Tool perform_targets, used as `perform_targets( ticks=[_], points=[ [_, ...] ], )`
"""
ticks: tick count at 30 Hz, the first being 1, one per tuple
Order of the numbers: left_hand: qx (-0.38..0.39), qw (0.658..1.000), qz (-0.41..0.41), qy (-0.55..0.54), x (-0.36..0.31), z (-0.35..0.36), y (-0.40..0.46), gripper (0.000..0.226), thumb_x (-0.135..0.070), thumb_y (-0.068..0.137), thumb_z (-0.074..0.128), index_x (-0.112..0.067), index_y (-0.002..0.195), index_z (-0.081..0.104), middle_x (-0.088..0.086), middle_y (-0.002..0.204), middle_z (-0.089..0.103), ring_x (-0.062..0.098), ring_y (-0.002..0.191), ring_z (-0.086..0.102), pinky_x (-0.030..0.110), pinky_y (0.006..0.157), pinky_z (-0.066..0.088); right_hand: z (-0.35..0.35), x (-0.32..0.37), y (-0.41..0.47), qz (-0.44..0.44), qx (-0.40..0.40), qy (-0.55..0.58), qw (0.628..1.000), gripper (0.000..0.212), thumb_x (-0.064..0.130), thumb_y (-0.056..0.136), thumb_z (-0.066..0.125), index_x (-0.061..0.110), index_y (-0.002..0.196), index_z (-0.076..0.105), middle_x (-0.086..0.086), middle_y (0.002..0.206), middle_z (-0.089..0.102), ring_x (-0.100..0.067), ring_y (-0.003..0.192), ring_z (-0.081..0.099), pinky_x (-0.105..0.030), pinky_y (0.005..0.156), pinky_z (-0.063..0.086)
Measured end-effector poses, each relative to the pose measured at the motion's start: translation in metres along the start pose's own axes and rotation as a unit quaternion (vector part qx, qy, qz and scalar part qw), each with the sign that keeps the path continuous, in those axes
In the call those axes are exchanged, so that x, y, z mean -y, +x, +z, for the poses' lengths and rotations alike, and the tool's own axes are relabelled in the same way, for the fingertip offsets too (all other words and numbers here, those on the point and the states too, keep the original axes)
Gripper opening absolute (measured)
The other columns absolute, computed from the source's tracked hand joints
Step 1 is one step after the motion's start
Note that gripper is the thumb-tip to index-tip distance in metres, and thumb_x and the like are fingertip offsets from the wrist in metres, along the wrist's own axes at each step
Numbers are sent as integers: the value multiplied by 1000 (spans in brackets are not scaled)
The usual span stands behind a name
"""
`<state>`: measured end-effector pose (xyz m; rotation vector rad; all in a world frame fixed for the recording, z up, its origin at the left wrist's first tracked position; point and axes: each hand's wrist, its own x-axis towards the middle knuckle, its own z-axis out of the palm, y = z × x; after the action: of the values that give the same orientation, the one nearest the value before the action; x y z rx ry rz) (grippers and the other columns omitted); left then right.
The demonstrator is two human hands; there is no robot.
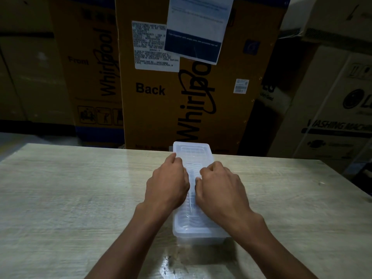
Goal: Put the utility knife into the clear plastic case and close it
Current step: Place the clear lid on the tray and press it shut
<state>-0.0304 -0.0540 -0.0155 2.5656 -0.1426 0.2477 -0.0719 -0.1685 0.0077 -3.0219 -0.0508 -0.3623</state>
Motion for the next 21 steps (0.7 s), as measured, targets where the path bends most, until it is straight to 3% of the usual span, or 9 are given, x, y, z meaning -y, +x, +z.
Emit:
perform_targets(
  ticks=[4,8,12,15,18,21],
  points=[
    [-3,1000,-2,-17,1,0,1,47,-29,102,37,-13,147,39,3,164,29,28,137,47,44,106,43,4,10,-9,-55,21,-3,998,45,35,98,43,20,140,48,-6,153,46,-26,143,37,-46,115,32],
    [0,999,9,-35,3,2,2,48,-29,103,34,-14,149,35,2,164,27,27,137,47,43,106,42,5,7,-9,-55,-12,12,998,51,35,88,31,20,130,57,-4,140,58,-27,131,49,-46,104,42],
    [22,999,27,-38,6,4,5,48,-29,103,31,-15,149,32,-3,169,7,27,136,47,45,102,42,7,6,-8,-45,-10,14,999,43,35,96,36,23,134,53,-3,140,56,-28,127,51,-47,100,43],
    [36,997,36,-53,10,5,7,50,-28,104,29,-14,152,30,-2,169,12,23,142,40,42,110,36,9,-4,4,-46,-12,11,999,40,37,100,40,27,136,52,1,140,53,-26,126,49,-45,102,41],
    [35,996,39,-68,12,5,7,50,-30,104,29,-15,152,31,-3,167,16,21,144,38,41,113,34,13,-23,29,-28,-38,75,996,33,34,100,48,25,129,59,0,130,55,-22,122,49,-38,98,46],
    [36,996,43,-66,13,6,8,50,-32,104,29,-14,151,32,-3,167,17,22,141,41,41,111,37,21,-36,53,-12,-8,94,995,43,39,101,44,18,138,50,-5,143,47,-23,130,41,-40,102,45]
  ],
)
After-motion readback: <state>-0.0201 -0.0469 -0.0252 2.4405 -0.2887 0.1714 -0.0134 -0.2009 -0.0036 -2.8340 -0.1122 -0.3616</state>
